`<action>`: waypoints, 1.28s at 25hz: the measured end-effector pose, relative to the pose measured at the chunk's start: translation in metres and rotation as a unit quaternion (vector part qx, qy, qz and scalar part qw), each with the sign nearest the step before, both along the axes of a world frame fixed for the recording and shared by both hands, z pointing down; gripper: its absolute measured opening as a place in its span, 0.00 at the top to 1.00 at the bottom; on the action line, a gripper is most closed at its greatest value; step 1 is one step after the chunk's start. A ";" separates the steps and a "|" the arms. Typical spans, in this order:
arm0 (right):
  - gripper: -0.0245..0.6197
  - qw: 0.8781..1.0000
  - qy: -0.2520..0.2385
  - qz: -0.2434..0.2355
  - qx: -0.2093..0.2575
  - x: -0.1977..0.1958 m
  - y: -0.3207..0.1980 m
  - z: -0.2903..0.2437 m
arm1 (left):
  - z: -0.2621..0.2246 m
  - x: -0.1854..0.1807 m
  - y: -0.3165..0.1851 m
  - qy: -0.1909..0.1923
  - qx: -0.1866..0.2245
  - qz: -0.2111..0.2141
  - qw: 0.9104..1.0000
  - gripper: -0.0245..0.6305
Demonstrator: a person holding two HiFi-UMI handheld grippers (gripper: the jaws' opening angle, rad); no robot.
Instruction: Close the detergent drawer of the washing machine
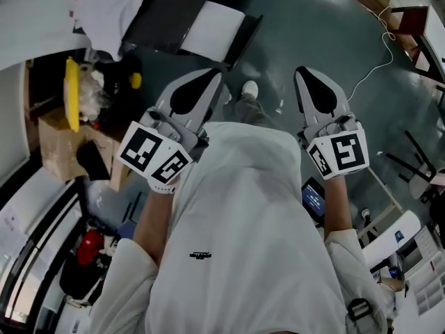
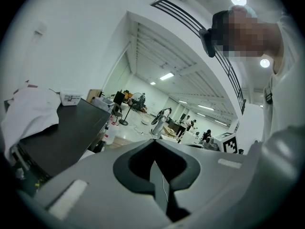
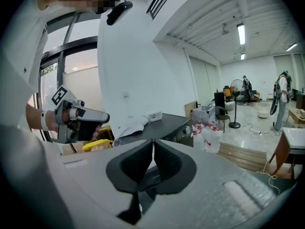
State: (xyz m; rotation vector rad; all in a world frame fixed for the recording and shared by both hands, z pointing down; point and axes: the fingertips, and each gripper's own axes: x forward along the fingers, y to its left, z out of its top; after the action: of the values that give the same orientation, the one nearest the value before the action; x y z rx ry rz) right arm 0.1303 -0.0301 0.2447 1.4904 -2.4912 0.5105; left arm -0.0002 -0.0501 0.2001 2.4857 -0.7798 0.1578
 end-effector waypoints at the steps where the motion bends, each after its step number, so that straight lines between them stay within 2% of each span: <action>1: 0.96 1.000 0.002 -0.006 0.001 -0.001 -0.002 0.002 | 0.002 0.001 -0.002 0.000 -0.003 0.001 1.000 0.94; 19: 0.88 0.995 0.035 -0.092 -0.010 -0.022 -0.033 0.074 | 0.076 0.005 -0.026 -0.019 -0.070 0.002 0.997 0.94; 24: 0.87 0.995 0.018 -0.099 -0.001 -0.033 -0.046 0.089 | 0.097 0.007 -0.027 -0.026 -0.084 0.004 0.996 0.94; 32: 0.85 0.992 0.027 -0.125 -0.006 -0.044 -0.055 0.130 | 0.125 0.005 -0.029 -0.031 -0.101 -0.002 0.994 0.94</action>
State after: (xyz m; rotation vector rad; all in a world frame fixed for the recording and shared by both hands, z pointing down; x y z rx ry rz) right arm 0.0868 -0.0848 0.3747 1.1479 -2.5768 0.4326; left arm 0.0046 -0.0789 0.3248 2.2978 -0.7542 0.3000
